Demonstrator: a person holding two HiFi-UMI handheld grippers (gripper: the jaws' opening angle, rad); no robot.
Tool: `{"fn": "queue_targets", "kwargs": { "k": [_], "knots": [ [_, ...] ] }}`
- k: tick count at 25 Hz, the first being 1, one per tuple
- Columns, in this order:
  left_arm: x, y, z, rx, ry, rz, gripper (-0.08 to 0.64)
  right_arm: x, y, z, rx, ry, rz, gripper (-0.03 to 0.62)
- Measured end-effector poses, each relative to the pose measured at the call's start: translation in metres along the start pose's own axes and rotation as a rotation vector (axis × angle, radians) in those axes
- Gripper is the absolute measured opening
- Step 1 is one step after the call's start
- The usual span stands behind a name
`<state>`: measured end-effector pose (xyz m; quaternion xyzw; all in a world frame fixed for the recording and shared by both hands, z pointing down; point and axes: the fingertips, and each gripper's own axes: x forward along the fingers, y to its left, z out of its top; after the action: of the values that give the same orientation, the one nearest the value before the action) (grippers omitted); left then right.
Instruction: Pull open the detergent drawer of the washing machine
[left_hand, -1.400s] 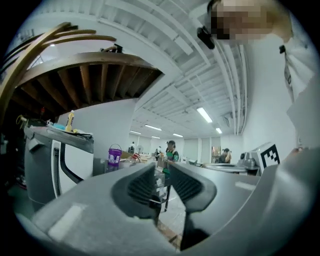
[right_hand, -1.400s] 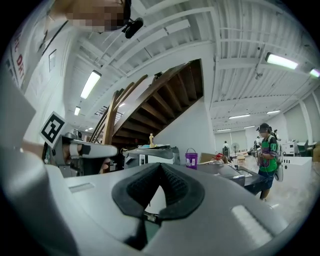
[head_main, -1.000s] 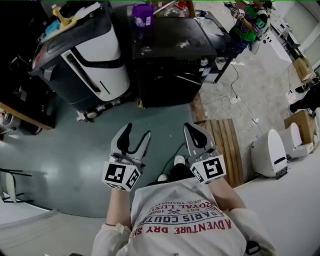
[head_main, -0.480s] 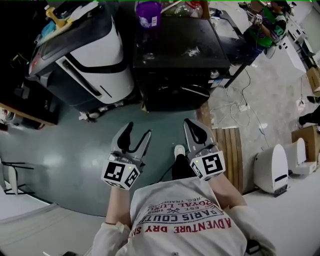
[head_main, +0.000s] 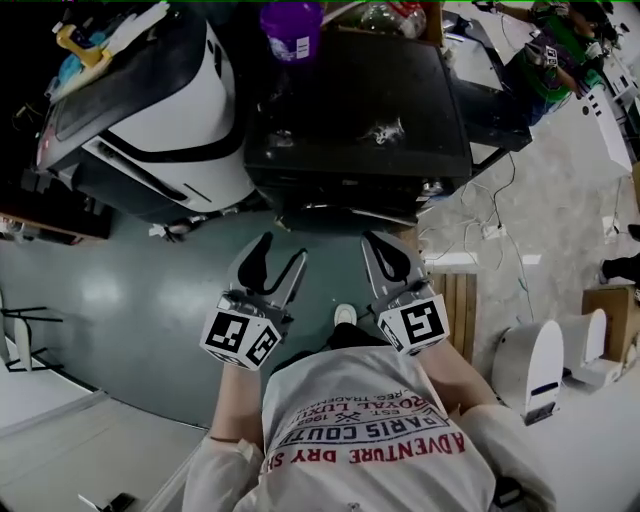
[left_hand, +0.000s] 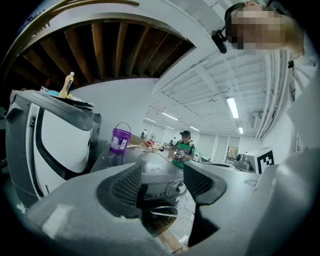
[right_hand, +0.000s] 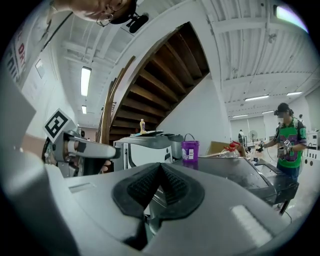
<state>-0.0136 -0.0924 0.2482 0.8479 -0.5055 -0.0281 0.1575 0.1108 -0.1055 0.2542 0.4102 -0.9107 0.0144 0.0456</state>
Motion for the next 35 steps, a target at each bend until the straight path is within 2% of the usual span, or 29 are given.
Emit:
{"fn": "queue_targets", "kwargs": {
  "k": [4,9,12,15,18,22,25,30,33,35],
  "knots": [
    [0.039,0.017,-0.016,-0.080,0.002,0.006,0.268,0.027,-0.028,-0.015,-0.005,0.025,0.039,0.000],
    [0.068,0.050,-0.040,-0.271,0.009,0.024,0.262,0.057,-0.042,-0.035,-0.010,0.056,0.073,0.000],
    [0.082,0.074,-0.064,-0.339,0.010,0.023,0.252,0.078,-0.047,-0.045,0.034,0.066,0.072,0.000],
    [0.096,0.096,-0.093,-0.400,0.045,0.008,0.252,0.097,-0.051,-0.066,0.022,0.084,0.085,0.000],
    [0.108,0.118,-0.124,-0.530,0.062,-0.011,0.253,0.118,-0.045,-0.088,0.012,0.104,0.115,0.000],
    [0.121,0.141,-0.161,-0.734,0.010,-0.026,0.253,0.139,-0.041,-0.115,0.039,0.120,0.108,0.000],
    [0.131,0.154,-0.179,-0.888,-0.046,-0.043,0.255,0.143,-0.045,-0.141,0.005,0.123,0.084,0.000],
    [0.154,0.172,-0.203,-0.976,-0.101,-0.059,0.255,0.158,-0.043,-0.162,0.043,0.122,0.063,0.000],
    [0.164,0.182,-0.209,-1.052,-0.180,-0.089,0.273,0.167,-0.040,-0.170,0.029,0.116,0.062,0.000],
    [0.167,0.189,-0.207,-1.063,-0.223,-0.116,0.279,0.169,-0.039,-0.176,0.014,0.115,0.055,0.000]
  ]
}}
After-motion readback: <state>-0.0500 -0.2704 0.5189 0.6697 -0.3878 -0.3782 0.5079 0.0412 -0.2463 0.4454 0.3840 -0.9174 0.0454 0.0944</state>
